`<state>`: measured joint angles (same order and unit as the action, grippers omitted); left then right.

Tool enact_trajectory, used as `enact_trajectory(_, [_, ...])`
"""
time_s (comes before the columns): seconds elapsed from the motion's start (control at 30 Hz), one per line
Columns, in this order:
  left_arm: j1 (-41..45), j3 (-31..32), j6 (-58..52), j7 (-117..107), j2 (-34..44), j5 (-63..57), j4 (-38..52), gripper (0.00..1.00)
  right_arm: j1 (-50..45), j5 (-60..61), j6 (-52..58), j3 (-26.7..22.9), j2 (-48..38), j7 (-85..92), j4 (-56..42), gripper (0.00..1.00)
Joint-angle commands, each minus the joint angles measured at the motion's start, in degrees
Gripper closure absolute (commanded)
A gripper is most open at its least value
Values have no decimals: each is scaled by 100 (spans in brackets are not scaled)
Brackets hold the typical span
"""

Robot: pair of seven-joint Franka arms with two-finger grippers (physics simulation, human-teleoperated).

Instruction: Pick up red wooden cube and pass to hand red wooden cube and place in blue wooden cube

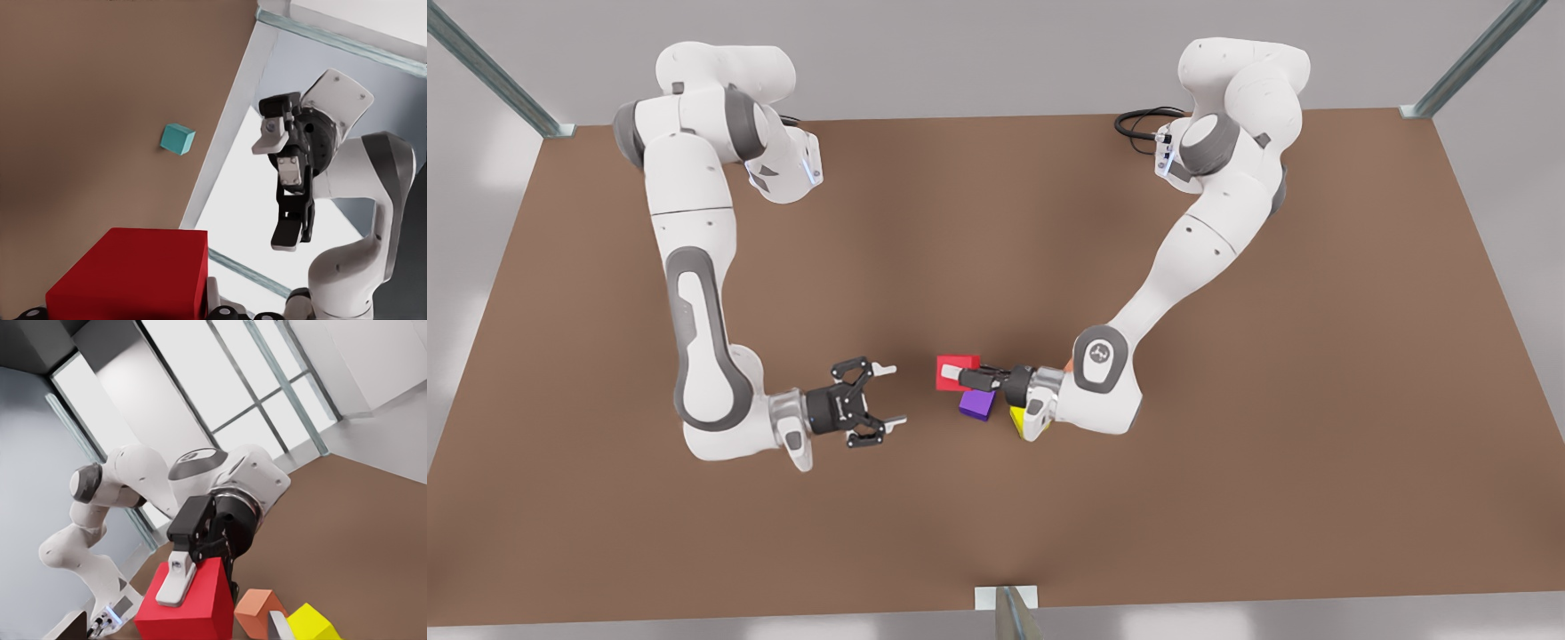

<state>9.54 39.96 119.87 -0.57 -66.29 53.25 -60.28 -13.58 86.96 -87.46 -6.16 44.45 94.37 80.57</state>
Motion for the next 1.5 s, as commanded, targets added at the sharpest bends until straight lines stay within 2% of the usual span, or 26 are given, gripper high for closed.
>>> enact_trajectory(0.0, [-5, 4, -16, 2079, 2, 141, -1, 44, -22, 102, 1, 1, -24, 3773, 99, 0])
enact_trajectory(0.4, [-5, 12, 10, 2097, -16, 352, 8, 44, -382, 365, -544, 1, -209, 3782, 776, 0])
enact_trajectory(1.47, [259, 74, 722, 2079, -104, 484, 131, 44, -822, 805, -878, 1, -182, 3764, 996, 0])
